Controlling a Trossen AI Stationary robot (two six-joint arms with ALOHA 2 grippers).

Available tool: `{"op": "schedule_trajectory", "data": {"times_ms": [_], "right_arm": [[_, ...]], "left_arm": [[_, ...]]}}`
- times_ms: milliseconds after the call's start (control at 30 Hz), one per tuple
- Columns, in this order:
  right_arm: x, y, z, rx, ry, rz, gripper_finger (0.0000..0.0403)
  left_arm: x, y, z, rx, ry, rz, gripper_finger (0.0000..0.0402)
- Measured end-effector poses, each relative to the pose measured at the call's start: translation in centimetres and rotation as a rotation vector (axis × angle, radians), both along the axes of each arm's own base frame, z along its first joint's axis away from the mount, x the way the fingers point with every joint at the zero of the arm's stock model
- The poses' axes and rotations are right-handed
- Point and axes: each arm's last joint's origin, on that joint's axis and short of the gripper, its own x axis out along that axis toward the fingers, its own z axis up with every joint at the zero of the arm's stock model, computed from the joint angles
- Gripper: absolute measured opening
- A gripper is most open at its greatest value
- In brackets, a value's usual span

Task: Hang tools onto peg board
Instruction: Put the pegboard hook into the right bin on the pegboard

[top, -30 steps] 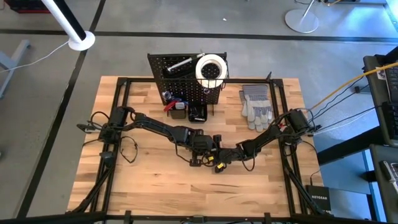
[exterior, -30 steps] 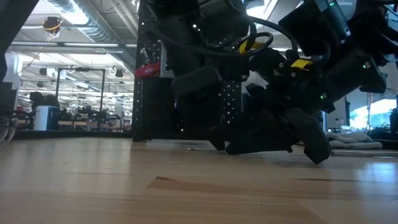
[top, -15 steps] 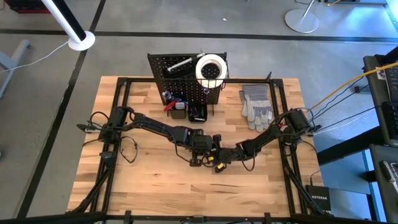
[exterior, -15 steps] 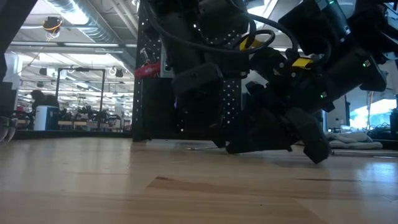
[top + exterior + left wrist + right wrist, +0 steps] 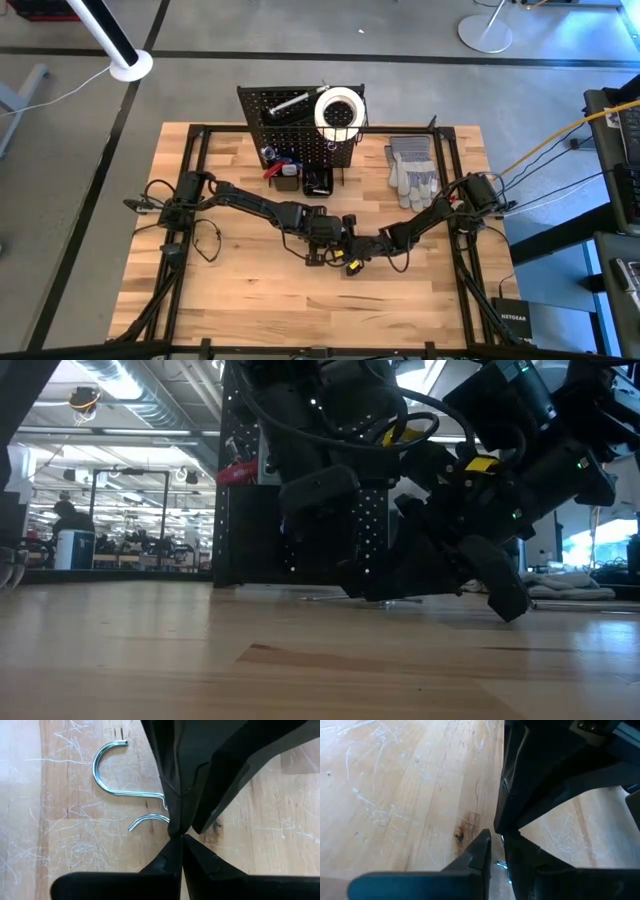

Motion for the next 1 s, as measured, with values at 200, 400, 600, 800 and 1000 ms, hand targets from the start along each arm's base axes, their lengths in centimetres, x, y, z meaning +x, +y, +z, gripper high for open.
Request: {"op": "schedule_trajectory", "data": {"times_ms": [200,400,600,800,1000], "right_arm": [[0.09,-0.01,0.14,-0.013,-0.016,-0.001,0.0051],[0.07,-0.03,0.22,-0.015,-0.021,-0.01,0.0076],[0.07,-0.18,0.48,-0.023,-0.032,-0.029,0.0139],[0.13,0.04,0.43,0.029,-0.017,0.055,0.0172],[0.16,0.17,0.46,0.048,-0.017,0.085,0.0174]], "left_arm": [[-0.11,-0.01,0.12,0.001,0.009,-0.007,0.0],[-0.39,-0.18,0.06,0.005,0.038,-0.019,0.0],[-0.48,-0.59,0.05,-0.005,0.042,-0.037,0.0],[-0.56,-0.98,0.0,0.001,0.044,-0.041,0.0],[-0.55,-0.95,-0.01,0.005,0.042,-0.031,0.0]]}}
